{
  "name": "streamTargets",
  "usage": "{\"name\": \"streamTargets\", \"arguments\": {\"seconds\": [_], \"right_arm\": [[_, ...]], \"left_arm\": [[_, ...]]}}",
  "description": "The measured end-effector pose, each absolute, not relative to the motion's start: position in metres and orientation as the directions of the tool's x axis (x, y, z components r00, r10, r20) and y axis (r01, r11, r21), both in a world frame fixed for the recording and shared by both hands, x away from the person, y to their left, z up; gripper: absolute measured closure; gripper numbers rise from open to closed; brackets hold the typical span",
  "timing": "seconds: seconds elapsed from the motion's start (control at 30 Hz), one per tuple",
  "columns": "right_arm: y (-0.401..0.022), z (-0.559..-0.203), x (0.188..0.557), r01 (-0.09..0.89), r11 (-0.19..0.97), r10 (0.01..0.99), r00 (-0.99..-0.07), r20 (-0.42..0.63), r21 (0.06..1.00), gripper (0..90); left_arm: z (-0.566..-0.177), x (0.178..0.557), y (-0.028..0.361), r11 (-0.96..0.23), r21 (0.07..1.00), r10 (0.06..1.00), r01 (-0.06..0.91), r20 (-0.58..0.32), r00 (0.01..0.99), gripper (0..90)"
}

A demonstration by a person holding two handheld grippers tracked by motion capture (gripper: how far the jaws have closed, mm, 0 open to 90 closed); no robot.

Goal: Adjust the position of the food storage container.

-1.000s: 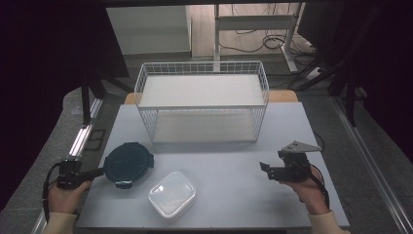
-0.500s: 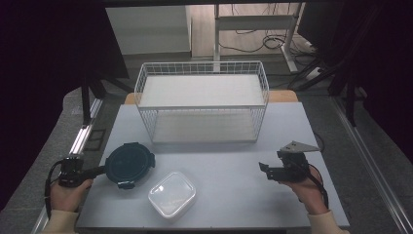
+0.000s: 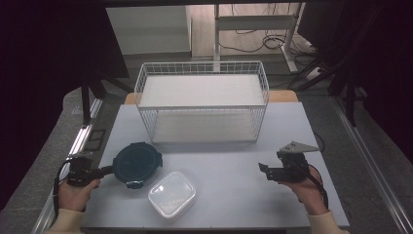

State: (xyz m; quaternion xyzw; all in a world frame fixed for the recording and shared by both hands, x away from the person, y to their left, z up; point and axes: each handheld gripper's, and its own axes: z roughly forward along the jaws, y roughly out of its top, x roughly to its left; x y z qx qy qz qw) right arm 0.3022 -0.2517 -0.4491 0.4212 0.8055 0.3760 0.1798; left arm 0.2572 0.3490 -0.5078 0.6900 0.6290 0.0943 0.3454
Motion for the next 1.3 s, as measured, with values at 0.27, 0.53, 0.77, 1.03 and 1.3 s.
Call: {"name": "streamTargets", "arguments": {"seconds": [0.27,0.53,0.77,1.03,1.3], "right_arm": [[-0.252,-0.450,0.302,0.546,0.364,0.814,-0.580,0.027,0.755,18.8],[-0.253,-0.450,0.302,0.545,0.361,0.815,-0.579,0.028,0.757,18.8],[-0.255,-0.450,0.302,0.547,0.359,0.818,-0.575,0.028,0.756,18.8],[-0.256,-0.450,0.302,0.548,0.355,0.820,-0.571,0.029,0.757,18.8],[-0.256,-0.449,0.301,0.546,0.355,0.820,-0.572,0.028,0.759,18.8]], "left_arm": [[-0.508,0.261,0.337,0.014,0.597,0.928,0.802,-0.306,0.211,90.0],[-0.507,0.251,0.337,-0.027,0.600,0.917,0.800,-0.303,0.258,90.0],[-0.507,0.239,0.336,-0.048,0.596,0.916,0.802,-0.293,0.273,90.0],[-0.512,0.238,0.323,-0.084,0.590,0.896,0.803,-0.308,0.321,89.8],[-0.513,0.240,0.319,-0.086,0.578,0.898,0.811,-0.307,0.314,90.0]]}}
